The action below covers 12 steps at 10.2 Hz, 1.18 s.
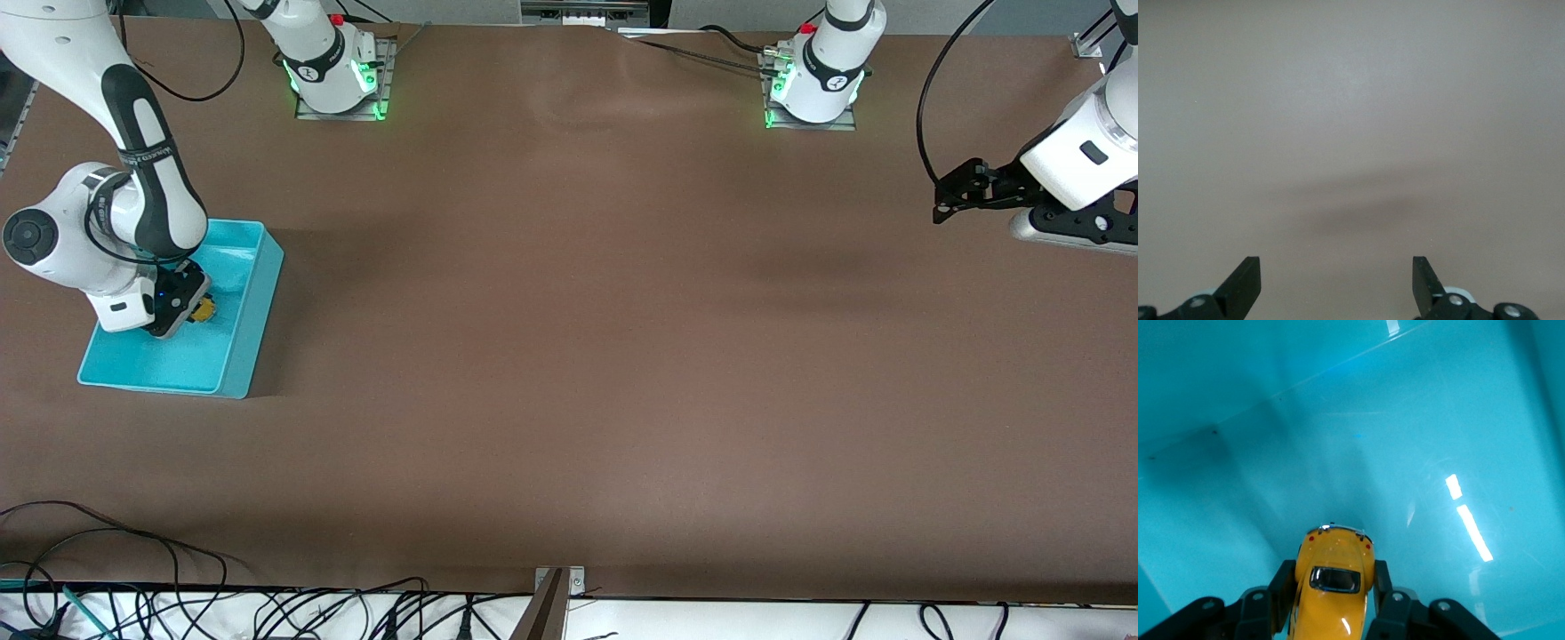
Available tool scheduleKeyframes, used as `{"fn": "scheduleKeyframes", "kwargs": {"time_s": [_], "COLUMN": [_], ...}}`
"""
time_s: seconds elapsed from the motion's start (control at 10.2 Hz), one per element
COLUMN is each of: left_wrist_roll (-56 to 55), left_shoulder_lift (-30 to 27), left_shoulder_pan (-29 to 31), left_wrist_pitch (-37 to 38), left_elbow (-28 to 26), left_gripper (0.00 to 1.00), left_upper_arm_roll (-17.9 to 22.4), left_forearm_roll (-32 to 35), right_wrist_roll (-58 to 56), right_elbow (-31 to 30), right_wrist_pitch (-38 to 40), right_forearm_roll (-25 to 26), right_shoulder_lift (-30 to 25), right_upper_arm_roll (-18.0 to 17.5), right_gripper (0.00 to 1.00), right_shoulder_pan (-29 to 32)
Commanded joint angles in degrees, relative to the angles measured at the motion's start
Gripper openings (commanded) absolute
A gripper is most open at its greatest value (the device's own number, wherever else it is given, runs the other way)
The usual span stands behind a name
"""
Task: Wind up and store yellow beetle car
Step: 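Lower the car into the cyan box and open the right gripper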
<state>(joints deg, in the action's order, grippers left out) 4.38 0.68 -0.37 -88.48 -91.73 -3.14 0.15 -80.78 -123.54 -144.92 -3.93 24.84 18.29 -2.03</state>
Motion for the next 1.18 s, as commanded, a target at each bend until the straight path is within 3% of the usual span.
{"fn": "scheduleKeyframes", "kwargs": {"time_s": [0.0, 0.1, 0.29, 0.49, 0.78, 1.08], "left_wrist_roll": [-0.7, -0.7, -0.6, -0.6, -0.6, -0.6], "left_shoulder_lift": [0.8, 0.8, 0.8, 0.9, 0.9, 0.9], "left_shoulder_pan": [0.2, 0.1, 0.4, 0.5, 0.4, 0.5], "left_wrist_pitch": [1.2, 1.2, 1.1, 0.8, 0.8, 0.8], "left_elbow": [2.0, 1.9, 2.0, 2.0, 2.0, 2.0], "left_gripper": [1.00, 1.00, 1.00, 1.00, 1.00, 1.00], "left_upper_arm_roll": [-0.1, -0.2, 0.0, 0.0, 0.1, 0.1], "left_forearm_roll": [0.8, 0.9, 0.8, 0.7, 0.7, 0.7], "right_wrist_roll": [-1.3, -1.3, -0.6, 3.1, 20.7, 40.5], "right_elbow": [-1.2, -1.1, -0.7, 1.3, 7.5, 21.9], "right_wrist_pitch": [-1.7, -1.7, -1.2, 2.1, 16.5, 33.4], "right_forearm_roll": [-1.3, -1.4, -2.1, -2.1, -1.9, -1.1], "right_shoulder_lift": [-0.4, -0.4, -1.5, -5.2, -11.5, -12.1], "right_upper_arm_roll": [-0.5, -0.6, -1.8, -3.1, -3.5, -3.6], "right_gripper": [0.21, 0.60, 0.86, 0.89, 0.89, 0.89], "right_shoulder_pan": [0.4, 0.4, 0.4, 0.1, -0.7, -2.8]}}
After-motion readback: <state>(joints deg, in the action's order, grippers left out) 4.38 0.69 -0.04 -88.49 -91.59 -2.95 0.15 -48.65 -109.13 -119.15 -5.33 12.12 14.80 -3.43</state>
